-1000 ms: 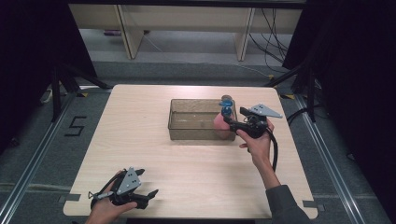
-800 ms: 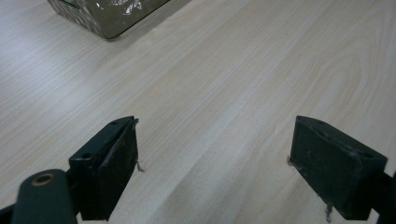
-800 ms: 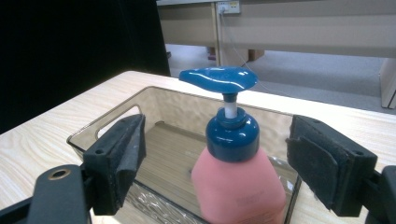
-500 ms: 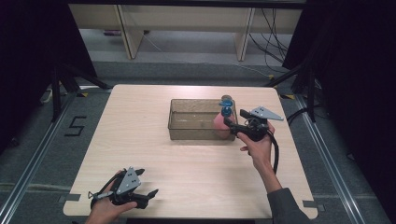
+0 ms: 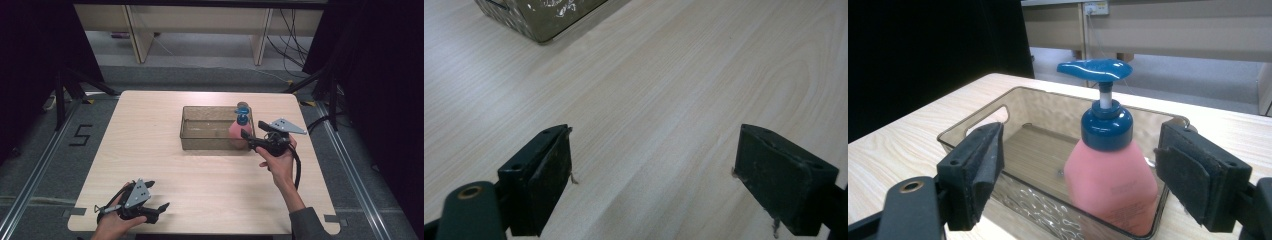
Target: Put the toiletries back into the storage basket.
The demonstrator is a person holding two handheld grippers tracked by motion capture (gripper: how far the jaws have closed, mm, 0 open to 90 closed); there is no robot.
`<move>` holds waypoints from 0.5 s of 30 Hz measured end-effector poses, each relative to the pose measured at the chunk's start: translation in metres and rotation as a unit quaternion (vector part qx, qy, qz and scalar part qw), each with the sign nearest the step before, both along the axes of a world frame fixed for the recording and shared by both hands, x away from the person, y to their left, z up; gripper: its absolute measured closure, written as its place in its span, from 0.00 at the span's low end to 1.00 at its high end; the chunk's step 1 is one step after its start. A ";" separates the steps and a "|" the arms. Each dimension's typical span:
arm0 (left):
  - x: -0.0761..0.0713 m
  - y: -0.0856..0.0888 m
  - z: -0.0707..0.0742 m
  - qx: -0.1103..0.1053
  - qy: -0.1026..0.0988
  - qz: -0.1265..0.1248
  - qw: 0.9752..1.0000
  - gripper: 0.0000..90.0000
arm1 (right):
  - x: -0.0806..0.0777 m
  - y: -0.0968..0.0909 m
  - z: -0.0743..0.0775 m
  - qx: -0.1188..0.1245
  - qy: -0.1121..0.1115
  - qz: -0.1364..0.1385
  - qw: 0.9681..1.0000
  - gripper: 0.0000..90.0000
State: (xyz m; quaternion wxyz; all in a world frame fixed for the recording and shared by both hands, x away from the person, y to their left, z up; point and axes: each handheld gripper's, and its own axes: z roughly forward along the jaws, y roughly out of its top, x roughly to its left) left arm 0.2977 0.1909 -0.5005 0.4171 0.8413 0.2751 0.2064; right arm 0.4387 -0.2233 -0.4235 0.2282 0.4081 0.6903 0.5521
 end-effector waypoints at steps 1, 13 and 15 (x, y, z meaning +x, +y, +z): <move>0.000 0.000 0.000 0.000 0.000 0.000 1.000 0.16 | -0.001 0.000 0.000 0.007 0.006 0.000 1.000 0.23; 0.000 0.000 0.000 0.000 0.000 0.001 1.000 0.16 | -0.014 0.001 0.000 0.010 0.016 0.006 1.000 0.23; 0.001 0.001 0.001 0.014 0.000 -0.006 1.000 0.17 | -0.013 0.000 -0.001 0.004 0.003 0.010 1.000 0.23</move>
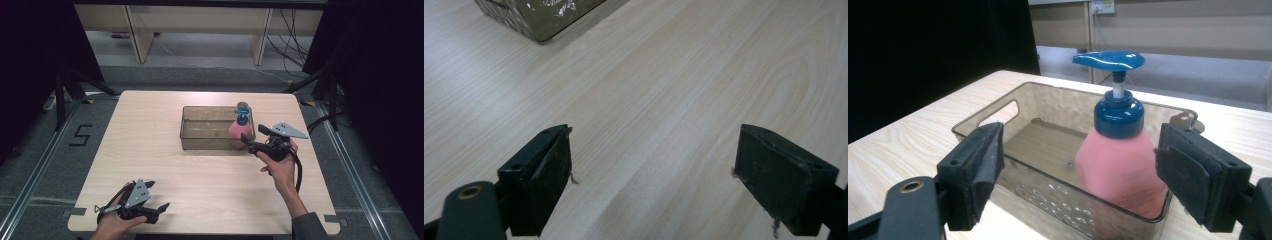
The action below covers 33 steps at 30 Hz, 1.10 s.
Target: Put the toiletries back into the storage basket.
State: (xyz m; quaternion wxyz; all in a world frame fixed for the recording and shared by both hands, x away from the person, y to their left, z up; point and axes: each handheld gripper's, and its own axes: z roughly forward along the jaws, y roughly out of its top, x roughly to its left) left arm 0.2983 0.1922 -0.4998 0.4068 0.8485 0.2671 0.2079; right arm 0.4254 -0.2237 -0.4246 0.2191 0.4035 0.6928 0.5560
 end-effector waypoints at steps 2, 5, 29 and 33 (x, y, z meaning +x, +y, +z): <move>0.000 0.000 0.000 0.000 0.000 0.000 1.000 0.16 | -0.003 0.001 0.000 0.006 0.009 -0.001 1.000 0.23; -0.001 -0.001 -0.001 -0.012 0.000 0.007 1.000 0.16 | -0.004 0.001 -0.002 0.008 0.009 -0.001 1.000 0.23; 0.000 -0.001 -0.001 -0.014 0.001 0.007 1.000 0.16 | -0.022 -0.003 -0.006 0.006 0.018 0.007 1.000 0.23; 0.000 -0.001 -0.001 -0.014 0.001 0.007 1.000 0.16 | -0.023 -0.006 -0.008 -0.002 0.010 0.009 1.000 0.23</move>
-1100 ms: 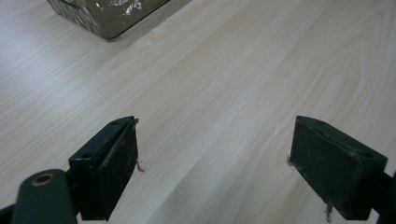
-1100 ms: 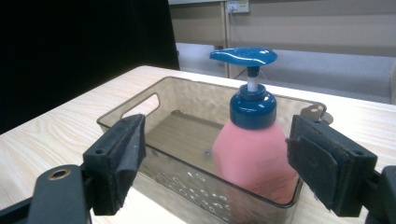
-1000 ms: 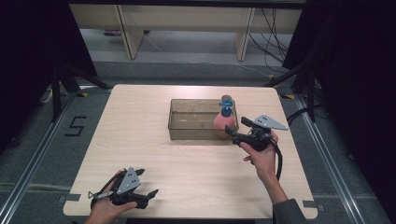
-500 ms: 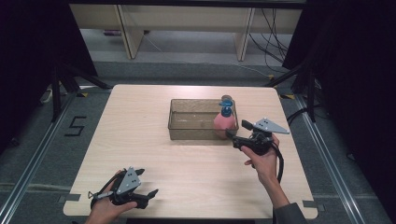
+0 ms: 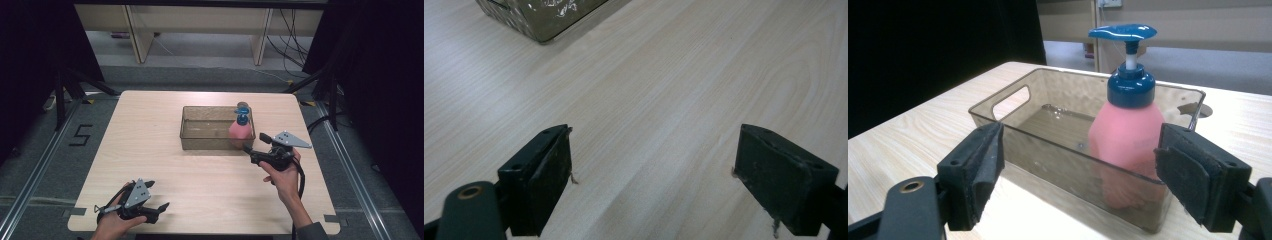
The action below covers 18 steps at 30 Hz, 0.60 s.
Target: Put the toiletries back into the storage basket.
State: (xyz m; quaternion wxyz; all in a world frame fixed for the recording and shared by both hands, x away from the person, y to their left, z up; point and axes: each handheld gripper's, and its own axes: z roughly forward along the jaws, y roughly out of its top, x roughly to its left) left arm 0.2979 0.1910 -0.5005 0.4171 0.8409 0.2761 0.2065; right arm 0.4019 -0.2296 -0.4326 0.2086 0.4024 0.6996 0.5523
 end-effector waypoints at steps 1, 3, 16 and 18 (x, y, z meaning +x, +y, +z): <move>0.000 0.000 0.000 0.000 0.000 0.000 1.000 0.16 | -0.001 -0.001 0.000 0.000 0.000 0.001 1.000 0.23; 0.000 0.000 0.000 0.000 0.000 0.000 1.000 0.17 | -0.003 -0.002 0.000 -0.004 0.006 0.001 1.000 0.23; 0.001 0.002 0.001 0.013 -0.002 -0.004 1.000 0.16 | -0.013 -0.007 -0.005 0.004 0.008 0.004 1.000 0.23; 0.001 0.002 0.002 0.014 -0.002 -0.004 1.000 0.16 | -0.014 -0.006 -0.006 0.011 0.011 0.007 1.000 0.23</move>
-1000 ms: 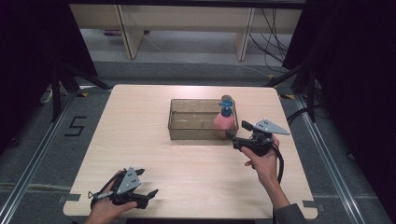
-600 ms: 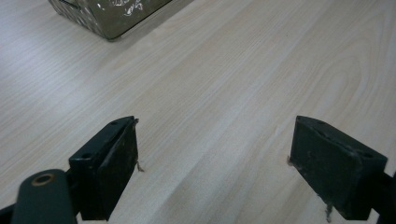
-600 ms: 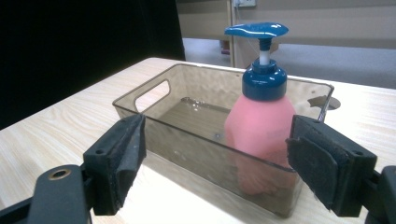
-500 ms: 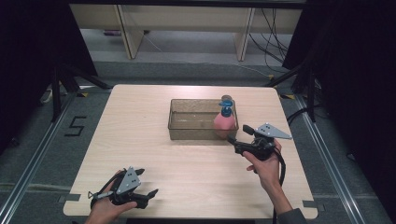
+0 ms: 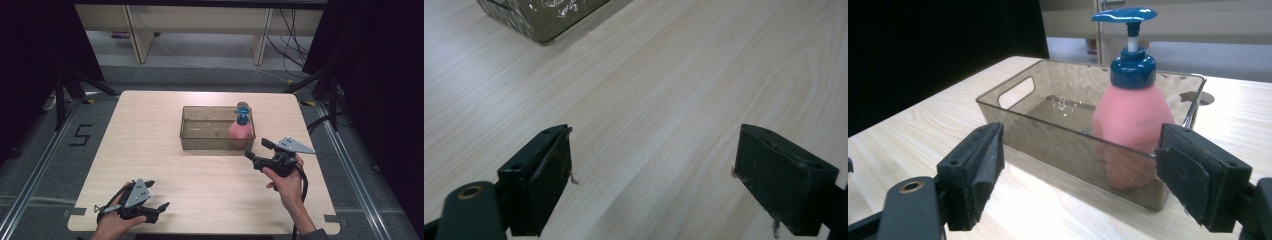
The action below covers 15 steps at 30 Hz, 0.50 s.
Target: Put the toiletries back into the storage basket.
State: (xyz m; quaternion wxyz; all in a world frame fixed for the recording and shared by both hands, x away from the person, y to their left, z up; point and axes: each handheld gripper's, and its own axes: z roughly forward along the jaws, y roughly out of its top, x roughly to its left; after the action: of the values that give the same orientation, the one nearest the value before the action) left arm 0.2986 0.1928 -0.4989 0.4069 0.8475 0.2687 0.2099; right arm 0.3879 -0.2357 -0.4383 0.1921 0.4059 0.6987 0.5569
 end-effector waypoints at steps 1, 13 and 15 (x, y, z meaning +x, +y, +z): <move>0.000 0.000 0.000 0.000 0.000 0.000 1.000 0.17 | -0.001 0.000 0.000 -0.005 -0.003 -0.003 1.000 0.23; 0.000 0.000 0.000 0.001 0.000 0.000 1.000 0.16 | -0.010 -0.001 -0.004 -0.006 0.005 0.008 1.000 0.20; -0.001 -0.002 -0.001 -0.013 0.001 0.006 1.000 0.16 | -0.012 0.000 -0.005 0.000 0.006 0.008 1.000 0.19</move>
State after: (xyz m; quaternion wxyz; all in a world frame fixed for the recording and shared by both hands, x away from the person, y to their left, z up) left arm 0.2978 0.1909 -0.5001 0.4165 0.8407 0.2770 0.2075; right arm 0.3764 -0.2357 -0.4429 0.1832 0.4035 0.7030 0.5563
